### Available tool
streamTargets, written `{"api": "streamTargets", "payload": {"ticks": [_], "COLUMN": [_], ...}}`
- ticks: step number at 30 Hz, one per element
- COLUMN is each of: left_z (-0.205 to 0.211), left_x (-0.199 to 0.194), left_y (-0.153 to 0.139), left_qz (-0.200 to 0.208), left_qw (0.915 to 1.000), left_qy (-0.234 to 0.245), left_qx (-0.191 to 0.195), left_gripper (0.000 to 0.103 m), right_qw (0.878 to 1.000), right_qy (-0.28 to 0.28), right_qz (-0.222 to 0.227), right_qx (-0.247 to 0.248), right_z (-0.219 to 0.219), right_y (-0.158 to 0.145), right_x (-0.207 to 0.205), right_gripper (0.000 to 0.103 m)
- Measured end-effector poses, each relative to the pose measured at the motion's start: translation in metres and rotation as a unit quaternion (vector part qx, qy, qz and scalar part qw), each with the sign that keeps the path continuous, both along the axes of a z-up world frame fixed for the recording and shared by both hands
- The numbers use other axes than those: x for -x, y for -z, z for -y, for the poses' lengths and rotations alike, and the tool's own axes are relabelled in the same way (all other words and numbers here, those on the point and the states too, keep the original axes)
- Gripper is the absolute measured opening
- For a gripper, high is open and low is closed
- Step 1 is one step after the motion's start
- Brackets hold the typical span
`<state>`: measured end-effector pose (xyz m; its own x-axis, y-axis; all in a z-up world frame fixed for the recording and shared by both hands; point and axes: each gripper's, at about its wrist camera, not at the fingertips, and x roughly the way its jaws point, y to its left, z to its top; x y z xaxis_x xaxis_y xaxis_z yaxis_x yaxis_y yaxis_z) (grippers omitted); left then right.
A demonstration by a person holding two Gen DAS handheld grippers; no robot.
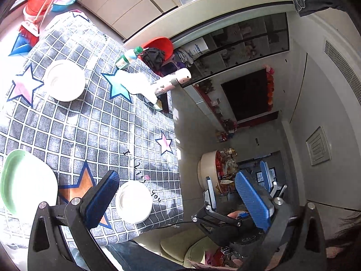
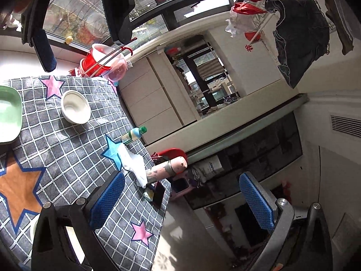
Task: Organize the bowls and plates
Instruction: 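Open both tools and lift them away, turning toward the remaining white bowl, then grip the white bowl rim with the left tool while the right tool grips it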
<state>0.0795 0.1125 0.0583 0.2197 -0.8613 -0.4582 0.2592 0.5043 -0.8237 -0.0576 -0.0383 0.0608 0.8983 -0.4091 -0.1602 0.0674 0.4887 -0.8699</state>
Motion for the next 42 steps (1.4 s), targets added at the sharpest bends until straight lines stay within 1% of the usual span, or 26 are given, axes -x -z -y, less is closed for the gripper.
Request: {"api": "streamTargets", "payload": {"ticks": [2,5,7,10,17,20,22,24,25,27,28,29,30,31,32,33,34,35,37,38,39,40,42], "left_z": [-0.006,-0.008,-0.011,-0.02,-0.036,-0.042,-0.044,-0.045,-0.045,-0.043,-0.042,-0.04,-0.039,-0.038,-0.038,-0.038,-0.038,-0.037,-0.034,-0.033,-0.031,-0.028,-0.022], "left_x": [0.0,-0.001,-0.001,-0.002,-0.009,-0.01,-0.011,-0.015,-0.017,-0.024,-0.028,-0.033,-0.038,-0.044,-0.049,-0.053,-0.057,-0.063,-0.076,-0.083,-0.091,-0.101,-0.123], "left_y": [0.001,0.007,0.012,0.018,0.021,0.023,0.024,0.025,0.027,0.032,0.037,0.043,0.05,0.058,0.067,0.074,0.078,0.082,0.085,0.085,0.086,0.087,0.09], "left_qz": [0.009,0.028,0.035,0.029,0.025,0.03,0.034,0.041,0.044,0.045,0.038,0.027,0.014,-0.002,-0.019,-0.031,-0.039,-0.044,-0.048,-0.05,-0.05,-0.047,-0.04], "left_qw": [0.9988,0.9918,0.9877,0.986,0.9822,0.9783,0.9738,0.9662,0.9608,0.9526,0.9483,0.9453,0.9441,0.9424,0.94,0.9374,0.9345,0.9299,0.9194,0.9134,0.9077,0.9022,0.8897], "left_qy": [-0.022,-0.047,-0.055,-0.06,-0.083,-0.092,-0.098,-0.106,-0.11,-0.109,-0.109,-0.106,-0.101,-0.098,-0.101,-0.108,-0.115,-0.125,-0.143,-0.152,-0.16,-0.165,-0.169], "left_qx": [-0.043,-0.116,-0.142,-0.153,-0.167,-0.183,-0.202,-0.231,-0.251,-0.28,-0.295,-0.307,-0.314,-0.32,-0.326,-0.33,-0.334,-0.343,-0.363,-0.374,-0.385,-0.396,-0.422], "left_gripper": [0.103,0.103,0.103,0.103,0.103,0.103,0.103,0.103,0.103,0.103,0.103,0.103,0.103,0.103,0.103,0.103,0.103,0.103,0.103,0.103,0.103,0.103,0.103], "right_qw": [1.0,0.997,0.995,0.991,0.986,0.983,0.982,0.981,0.981,0.98,0.979,0.975,0.97,0.963,0.952,0.938,0.919,0.898,0.844,0.818,0.795,0.774,0.746], "right_qy": [0.004,0.017,0.022,0.029,0.005,-0.005,-0.013,-0.018,-0.017,-0.007,0.0,0.008,0.018,0.027,0.036,0.048,0.06,0.074,0.107,0.123,0.138,0.151,0.16], "right_qz": [-0.019,-0.065,-0.082,-0.099,-0.109,-0.111,-0.114,-0.129,-0.145,-0.182,-0.198,-0.219,-0.243,-0.267,-0.294,-0.325,-0.355,-0.381,-0.421,-0.43,-0.433,-0.429,-0.422], "right_qx": [0.009,0.039,0.059,0.081,0.124,0.143,0.15,0.142,0.125,0.079,0.055,0.026,-0.007,-0.039,-0.074,-0.114,-0.159,-0.209,-0.315,-0.363,-0.402,-0.441,-0.489], "right_z": [-0.003,-0.008,-0.01,-0.015,-0.031,-0.038,-0.043,-0.047,-0.048,-0.048,-0.046,-0.044,-0.041,-0.037,-0.032,-0.026,-0.019,-0.009,0.013,0.024,0.034,0.044,0.054], "right_y": [0.003,0.014,0.022,0.029,0.038,0.043,0.045,0.047,0.047,0.048,0.048,0.048,0.05,0.052,0.055,0.061,0.065,0.069,0.08,0.085,0.088,0.091,0.097], "right_x": [-0.006,-0.02,-0.027,-0.036,-0.045,-0.049,-0.052,-0.057,-0.062,-0.075,-0.083,-0.093,-0.103,-0.115,-0.126,-0.14,-0.153,-0.167,-0.195,-0.207,-0.218,-0.232,-0.258], "right_gripper": [0.102,0.102,0.102,0.102,0.102,0.102,0.102,0.102,0.102,0.102,0.102,0.102,0.102,0.102,0.102,0.102,0.102,0.102,0.102,0.102,0.102,0.102,0.102]}}
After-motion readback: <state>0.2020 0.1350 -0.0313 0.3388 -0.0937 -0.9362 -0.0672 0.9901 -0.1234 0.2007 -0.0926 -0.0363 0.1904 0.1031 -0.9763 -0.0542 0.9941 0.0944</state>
